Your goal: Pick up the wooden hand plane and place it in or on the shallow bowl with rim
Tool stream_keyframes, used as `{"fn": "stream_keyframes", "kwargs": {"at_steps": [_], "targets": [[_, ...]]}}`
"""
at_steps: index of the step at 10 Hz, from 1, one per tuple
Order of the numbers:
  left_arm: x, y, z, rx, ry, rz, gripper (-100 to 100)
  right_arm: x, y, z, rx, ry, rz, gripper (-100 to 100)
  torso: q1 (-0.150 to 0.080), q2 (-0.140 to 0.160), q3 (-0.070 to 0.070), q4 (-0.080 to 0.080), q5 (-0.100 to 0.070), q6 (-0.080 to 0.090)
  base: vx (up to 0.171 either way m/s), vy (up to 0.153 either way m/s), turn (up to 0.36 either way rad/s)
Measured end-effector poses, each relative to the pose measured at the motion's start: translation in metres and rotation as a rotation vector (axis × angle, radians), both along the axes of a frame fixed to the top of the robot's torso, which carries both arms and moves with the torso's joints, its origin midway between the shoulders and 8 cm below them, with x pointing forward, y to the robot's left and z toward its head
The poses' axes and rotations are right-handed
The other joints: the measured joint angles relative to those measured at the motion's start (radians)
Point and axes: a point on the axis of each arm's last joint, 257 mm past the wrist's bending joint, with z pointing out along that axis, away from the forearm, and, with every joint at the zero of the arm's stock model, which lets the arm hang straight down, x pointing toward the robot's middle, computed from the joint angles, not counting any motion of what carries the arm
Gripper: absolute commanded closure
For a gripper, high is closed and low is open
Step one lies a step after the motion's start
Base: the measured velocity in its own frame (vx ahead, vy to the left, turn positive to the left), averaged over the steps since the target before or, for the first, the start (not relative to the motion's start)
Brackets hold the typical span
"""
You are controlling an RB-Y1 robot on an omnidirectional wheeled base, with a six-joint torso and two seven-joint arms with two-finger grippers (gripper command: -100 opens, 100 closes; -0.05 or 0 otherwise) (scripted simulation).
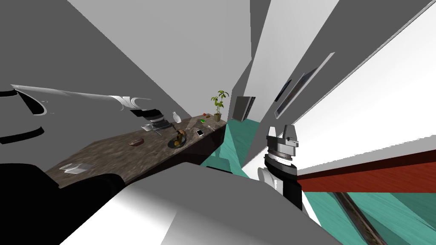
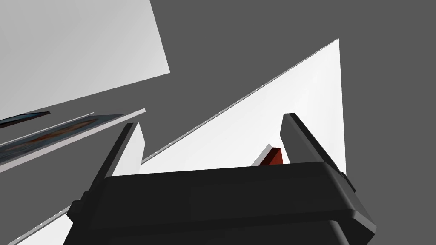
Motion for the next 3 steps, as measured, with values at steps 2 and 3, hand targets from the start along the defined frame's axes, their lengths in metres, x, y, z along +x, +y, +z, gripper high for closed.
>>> {"fn": "stream_keyframes", "kwargs": {"at_steps": [2,3], "targets": [[0.0000,0.0000,0.0000,0.000,0.000,0.000,0,0.0000,0.0000,0.0000,0.000,0.000,0.000,0,0.000,0.000,0.000,0.000,0.000,0.000,0.000,0.000,0.000],[0.0000,0.0000,0.0000,0.000,0.000,0.000,0,0.0000,0.0000,0.0000,0.000,0.000,0.000,0,0.000,0.000,0.000,0.000,0.000,0.000,0.000,0.000,0.000]]}}
